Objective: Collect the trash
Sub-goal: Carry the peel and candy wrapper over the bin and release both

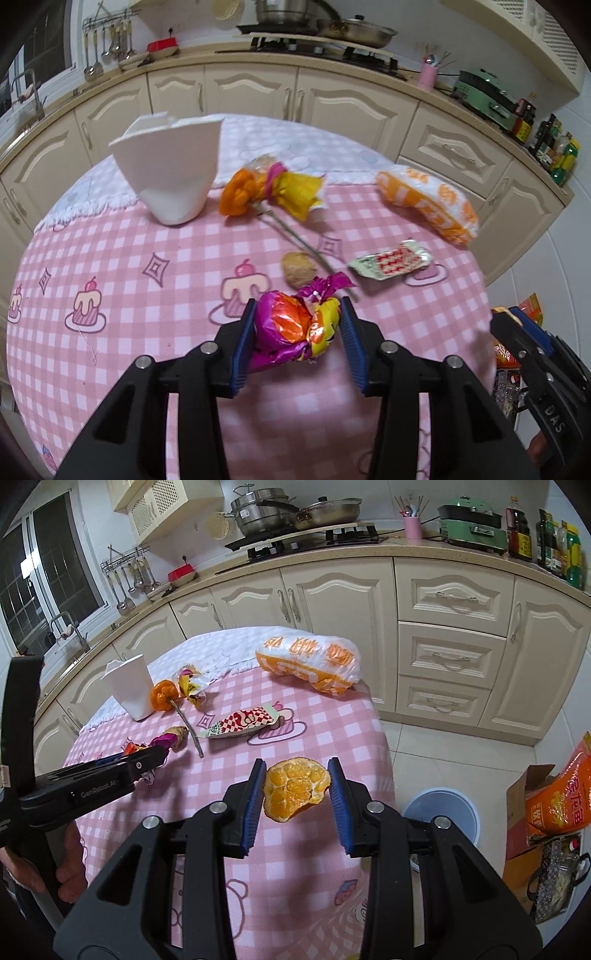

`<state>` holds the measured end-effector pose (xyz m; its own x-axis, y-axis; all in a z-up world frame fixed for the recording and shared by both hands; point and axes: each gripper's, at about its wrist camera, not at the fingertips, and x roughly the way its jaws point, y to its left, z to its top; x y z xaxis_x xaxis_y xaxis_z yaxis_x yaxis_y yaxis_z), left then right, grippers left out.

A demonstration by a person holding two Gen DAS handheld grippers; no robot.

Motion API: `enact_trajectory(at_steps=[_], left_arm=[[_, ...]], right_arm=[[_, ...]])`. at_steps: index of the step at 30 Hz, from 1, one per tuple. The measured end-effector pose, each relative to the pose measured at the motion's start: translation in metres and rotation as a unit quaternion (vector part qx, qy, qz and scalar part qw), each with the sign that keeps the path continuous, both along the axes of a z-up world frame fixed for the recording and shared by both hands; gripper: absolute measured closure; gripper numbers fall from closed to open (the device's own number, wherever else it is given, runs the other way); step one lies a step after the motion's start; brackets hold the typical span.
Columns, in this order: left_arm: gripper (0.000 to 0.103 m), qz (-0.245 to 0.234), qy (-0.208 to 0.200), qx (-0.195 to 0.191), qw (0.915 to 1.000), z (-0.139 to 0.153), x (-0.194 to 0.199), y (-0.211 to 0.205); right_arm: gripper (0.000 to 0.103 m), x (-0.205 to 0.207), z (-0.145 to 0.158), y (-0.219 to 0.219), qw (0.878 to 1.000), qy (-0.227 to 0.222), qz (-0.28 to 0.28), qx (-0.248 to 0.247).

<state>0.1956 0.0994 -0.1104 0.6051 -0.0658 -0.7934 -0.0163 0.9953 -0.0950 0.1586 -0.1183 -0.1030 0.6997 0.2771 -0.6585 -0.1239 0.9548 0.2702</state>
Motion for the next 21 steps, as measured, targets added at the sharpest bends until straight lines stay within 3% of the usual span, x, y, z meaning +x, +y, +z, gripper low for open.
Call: enact_trajectory(at_steps=[13,21], left_arm=[[0.06,-0.098,-0.011,0.02,0.9949,0.006,-0.009,-0.098],[0.06,-0.188,0.008,0.032,0.9816,-0.009,-0.018,-0.193]], right_arm=[[0.069,-0.019,-0.013,-0.077,0.997,0.011,-0.066,0.023],[0.069,-0.037,-0.037,-0.155,0.989,0.037,-0.14,0.036]])
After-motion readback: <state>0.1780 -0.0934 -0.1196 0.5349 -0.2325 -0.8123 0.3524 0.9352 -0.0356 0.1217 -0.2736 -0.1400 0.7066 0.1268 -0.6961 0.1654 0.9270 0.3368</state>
